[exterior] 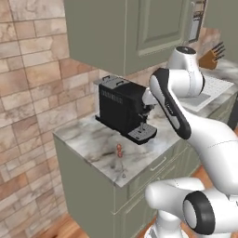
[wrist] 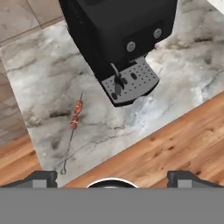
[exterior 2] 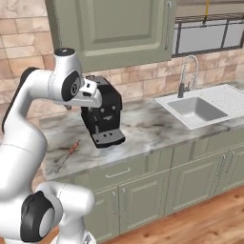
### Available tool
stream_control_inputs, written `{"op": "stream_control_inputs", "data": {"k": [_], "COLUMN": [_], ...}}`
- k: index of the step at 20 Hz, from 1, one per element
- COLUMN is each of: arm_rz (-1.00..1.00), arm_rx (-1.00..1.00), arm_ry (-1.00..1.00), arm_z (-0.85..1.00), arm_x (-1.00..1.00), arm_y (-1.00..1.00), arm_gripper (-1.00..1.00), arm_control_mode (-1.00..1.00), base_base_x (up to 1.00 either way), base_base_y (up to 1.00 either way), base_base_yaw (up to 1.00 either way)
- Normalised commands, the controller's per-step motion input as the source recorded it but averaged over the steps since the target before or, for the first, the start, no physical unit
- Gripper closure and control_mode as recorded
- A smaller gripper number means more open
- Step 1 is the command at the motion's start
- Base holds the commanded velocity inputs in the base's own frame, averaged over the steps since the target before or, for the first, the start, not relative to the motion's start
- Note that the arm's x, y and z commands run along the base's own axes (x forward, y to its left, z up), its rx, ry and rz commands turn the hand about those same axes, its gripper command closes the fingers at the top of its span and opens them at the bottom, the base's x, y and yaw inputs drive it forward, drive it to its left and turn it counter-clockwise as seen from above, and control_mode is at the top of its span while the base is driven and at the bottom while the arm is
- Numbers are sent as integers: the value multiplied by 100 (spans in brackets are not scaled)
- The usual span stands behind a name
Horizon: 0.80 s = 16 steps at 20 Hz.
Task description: Store the kebab skewer in the freezer for long-term storage. Close the freezer door after placing the cooked food.
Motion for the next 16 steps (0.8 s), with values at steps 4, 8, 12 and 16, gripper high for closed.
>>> {"op": "stream_control_inputs", "data": {"k": [4, 8, 12, 16], "arm_rz": [0, 0, 0, 0], "arm_rx": [0, 0, 0, 0], "arm_ry": [0, 0, 0, 0], "arm_z": [0, 0, 0, 0], "arm_x": [0, 0, 0, 0], "arm_y": [0, 0, 0, 0], "arm_gripper": [-100, -100, -100, -100], "arm_control_mode": [100, 100, 100, 100], "base_base_x": [-1, -13, -7, 0], "base_base_y": [44, 47, 44, 46], "base_base_yaw": [0, -3, -5, -8]}}
